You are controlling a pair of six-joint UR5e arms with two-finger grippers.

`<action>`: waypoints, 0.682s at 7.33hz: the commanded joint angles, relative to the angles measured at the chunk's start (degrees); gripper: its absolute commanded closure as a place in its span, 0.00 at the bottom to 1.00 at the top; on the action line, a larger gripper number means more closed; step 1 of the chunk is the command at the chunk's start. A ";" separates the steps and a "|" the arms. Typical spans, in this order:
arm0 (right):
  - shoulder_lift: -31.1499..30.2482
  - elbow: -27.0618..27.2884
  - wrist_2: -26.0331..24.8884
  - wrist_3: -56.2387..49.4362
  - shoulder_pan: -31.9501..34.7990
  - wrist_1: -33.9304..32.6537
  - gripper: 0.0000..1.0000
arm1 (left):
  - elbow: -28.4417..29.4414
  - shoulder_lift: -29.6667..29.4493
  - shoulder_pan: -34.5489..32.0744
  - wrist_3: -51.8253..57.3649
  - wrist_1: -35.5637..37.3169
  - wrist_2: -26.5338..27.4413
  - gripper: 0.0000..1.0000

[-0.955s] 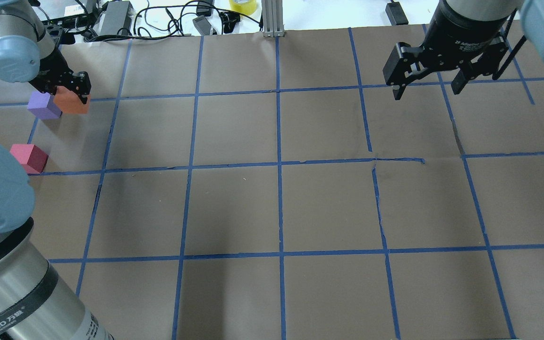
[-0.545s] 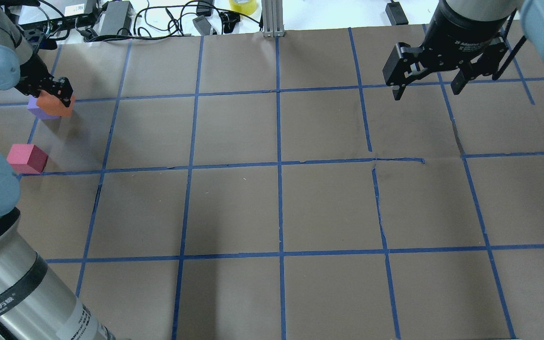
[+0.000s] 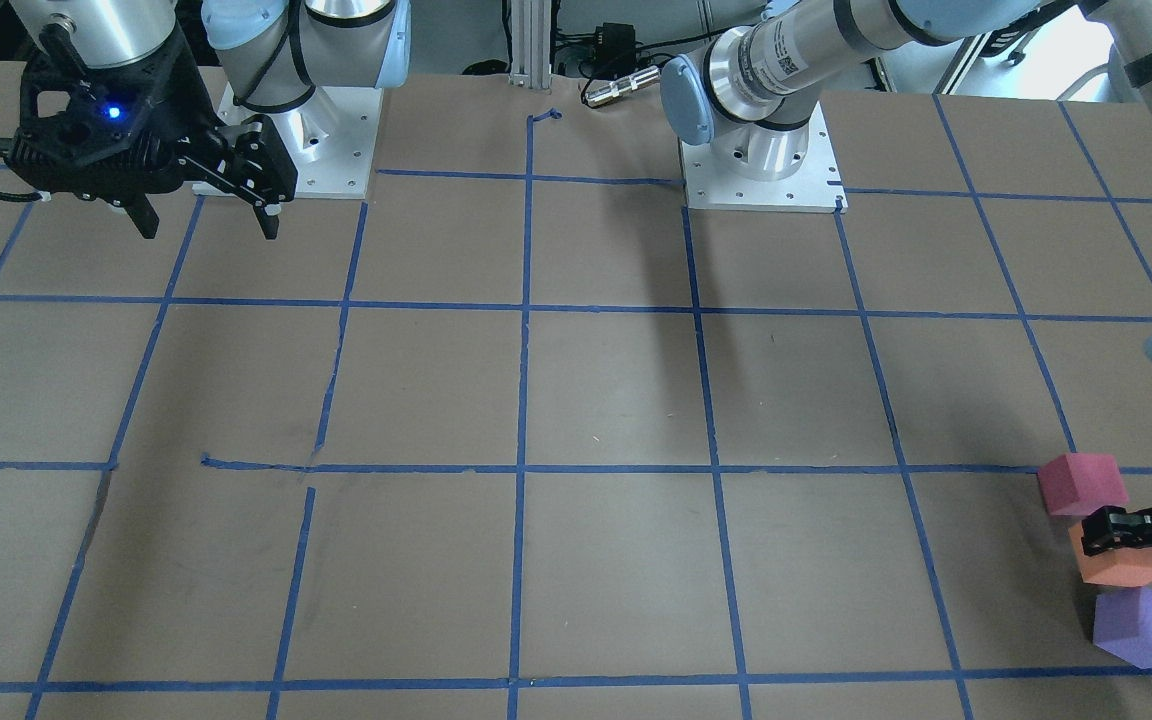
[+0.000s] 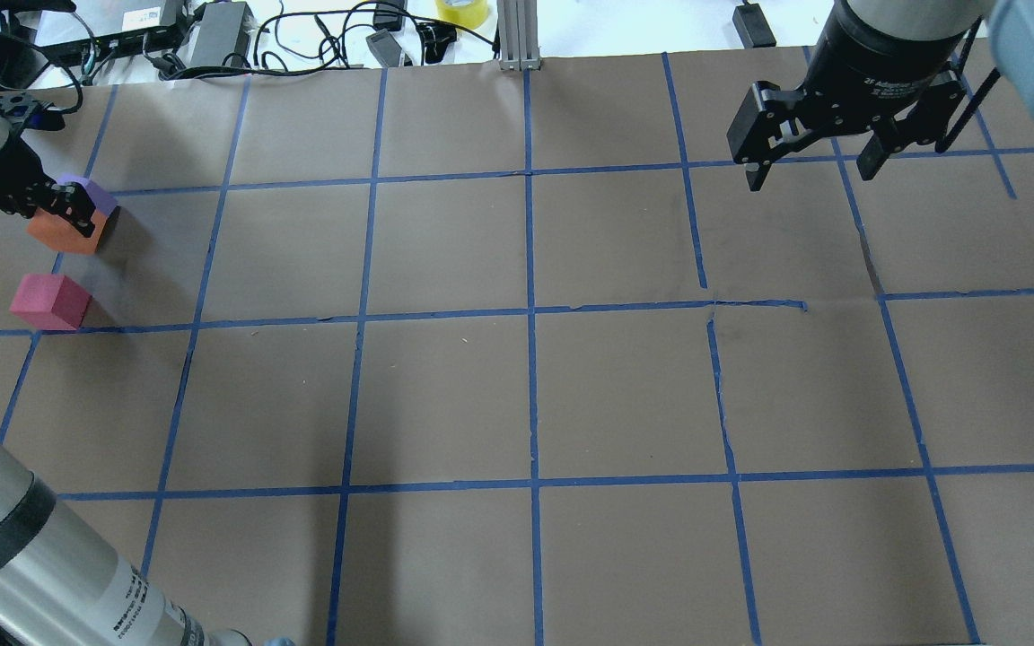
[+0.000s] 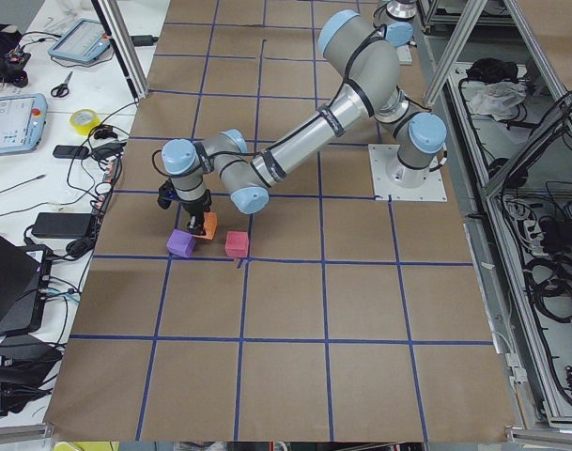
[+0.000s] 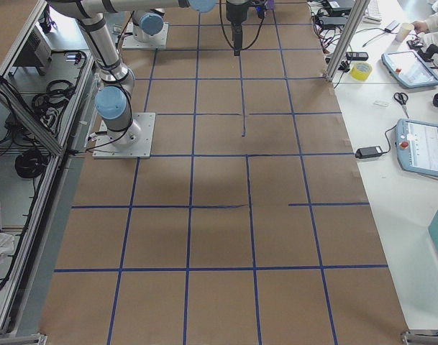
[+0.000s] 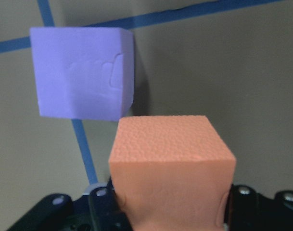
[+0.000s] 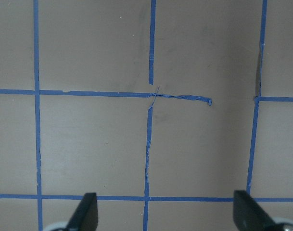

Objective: Arrange blocks in a line
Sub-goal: 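Lower the orange cube between the purple and pink cubes with the left gripper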

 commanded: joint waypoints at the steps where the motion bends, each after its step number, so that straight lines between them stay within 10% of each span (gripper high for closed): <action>1: 0.00 0.00 0.00 0.00 0.02 0.00 0.00 | 0.73 0.43 2.41 0.52 -3.62 -1.74 1.00; 5: 0.00 0.00 0.00 0.00 0.02 0.00 0.00 | 0.83 -2.29 2.77 -0.26 -3.38 -1.66 1.00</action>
